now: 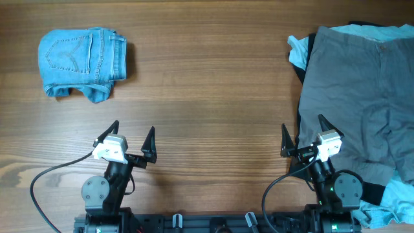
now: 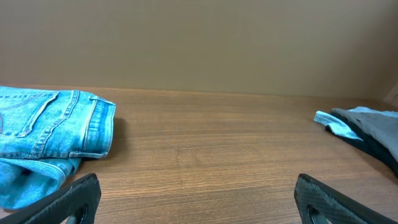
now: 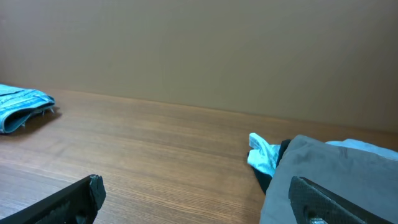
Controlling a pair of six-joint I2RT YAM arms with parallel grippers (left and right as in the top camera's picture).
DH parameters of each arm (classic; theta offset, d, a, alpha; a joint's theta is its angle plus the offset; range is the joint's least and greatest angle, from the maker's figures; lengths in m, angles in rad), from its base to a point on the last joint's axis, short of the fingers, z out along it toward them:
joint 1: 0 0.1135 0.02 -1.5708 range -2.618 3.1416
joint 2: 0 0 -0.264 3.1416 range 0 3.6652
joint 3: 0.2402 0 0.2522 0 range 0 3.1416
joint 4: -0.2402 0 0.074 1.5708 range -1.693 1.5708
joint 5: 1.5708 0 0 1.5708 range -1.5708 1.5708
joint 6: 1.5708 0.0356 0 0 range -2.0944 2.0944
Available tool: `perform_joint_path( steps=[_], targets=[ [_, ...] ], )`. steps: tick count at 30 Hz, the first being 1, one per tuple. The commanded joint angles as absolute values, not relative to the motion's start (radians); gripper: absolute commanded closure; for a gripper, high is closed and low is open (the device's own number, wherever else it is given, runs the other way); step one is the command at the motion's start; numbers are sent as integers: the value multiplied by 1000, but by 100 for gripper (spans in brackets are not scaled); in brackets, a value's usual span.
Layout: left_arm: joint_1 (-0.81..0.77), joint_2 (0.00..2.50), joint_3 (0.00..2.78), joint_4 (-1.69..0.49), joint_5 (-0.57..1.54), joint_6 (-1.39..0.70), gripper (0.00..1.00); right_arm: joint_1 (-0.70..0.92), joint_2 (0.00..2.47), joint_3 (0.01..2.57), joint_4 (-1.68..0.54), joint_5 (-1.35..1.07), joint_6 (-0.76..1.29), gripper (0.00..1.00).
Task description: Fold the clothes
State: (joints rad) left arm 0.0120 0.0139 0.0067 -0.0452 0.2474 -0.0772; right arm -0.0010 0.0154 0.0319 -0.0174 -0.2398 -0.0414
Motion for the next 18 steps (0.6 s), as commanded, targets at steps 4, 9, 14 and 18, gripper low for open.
perform_joint_path(
  steps=[4, 9, 14, 18],
  targets=[
    [4, 7, 6, -54, 237, -86, 0, -6, 11, 21, -13, -256, -25, 0],
    [4, 8, 6, -22, 234, -86, 0, -6, 11, 21, 11, -226, -60, 0],
    [4, 7, 6, -48, 236, -88, 0, -6, 11, 21, -2, -228, -41, 0],
    [4, 8, 6, -44, 367, -87, 0, -6, 11, 21, 11, -350, -41, 0]
  ],
)
